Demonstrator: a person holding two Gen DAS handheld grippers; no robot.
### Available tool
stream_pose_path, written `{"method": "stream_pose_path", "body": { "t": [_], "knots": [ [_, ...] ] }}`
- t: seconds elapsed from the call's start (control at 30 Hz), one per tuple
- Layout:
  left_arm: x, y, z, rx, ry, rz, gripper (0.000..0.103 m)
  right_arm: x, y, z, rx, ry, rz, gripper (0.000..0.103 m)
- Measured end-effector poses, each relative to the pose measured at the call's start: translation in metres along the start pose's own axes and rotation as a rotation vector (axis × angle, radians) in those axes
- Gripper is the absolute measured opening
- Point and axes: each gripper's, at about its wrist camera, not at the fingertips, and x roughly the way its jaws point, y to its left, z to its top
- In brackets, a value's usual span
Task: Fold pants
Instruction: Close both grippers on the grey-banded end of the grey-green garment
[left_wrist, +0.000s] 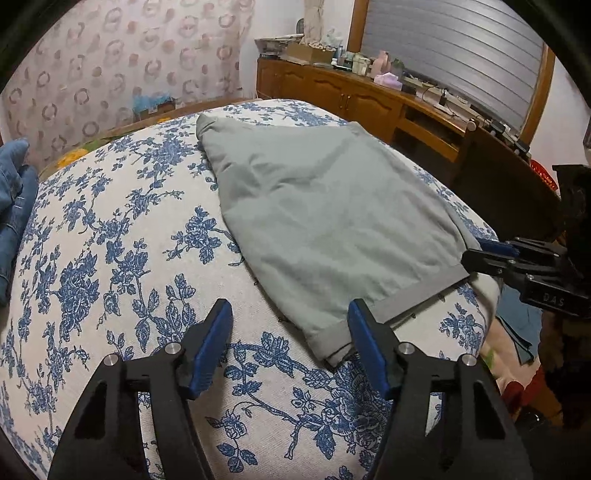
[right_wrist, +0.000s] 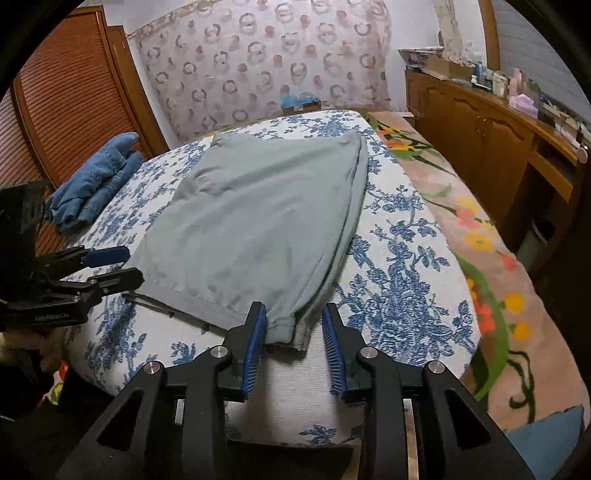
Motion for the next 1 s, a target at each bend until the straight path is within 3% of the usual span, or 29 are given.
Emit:
{"method": "stream_pose_path", "body": {
  "t": [0.2,0.4,0.6,0.8,0.93,1.0],
  "knots": [
    [0.000,0.000,-0.001,-0.002,-0.007,0.001,0.065,0.002,0.004,-0.001,-0.014,-0.007,0.001,0.032],
    [-0.003,-0.006,-0.002,-0.009,-0.003,-0.059,0.045,0.003,0.005,-0.003,-0.034,-0.015,-0.004,0.032],
    [-0.003,-0.012,-0.003,-0.021,0.007,-0.087,0.045,0.004,0.006,-0.005,-0.040,-0.021,0.000,0.027],
    [-0.002,-0.013,-0.002,-0.033,0.000,-0.092,0.043,0.005,0.005,-0.005,-0.026,-0.021,0.040,0.015],
    [-0.001,-0.009,-0.002,-0.055,0.003,-0.110,0.029,0.006,0.001,-0.005,-0.007,-0.024,0.070,0.013],
    [-0.002,-0.006,-0.001,-0.069,-0.003,-0.113,0.010,0.006,0.001,-0.005,-0.004,-0.028,0.081,0.012]
  ]
}}
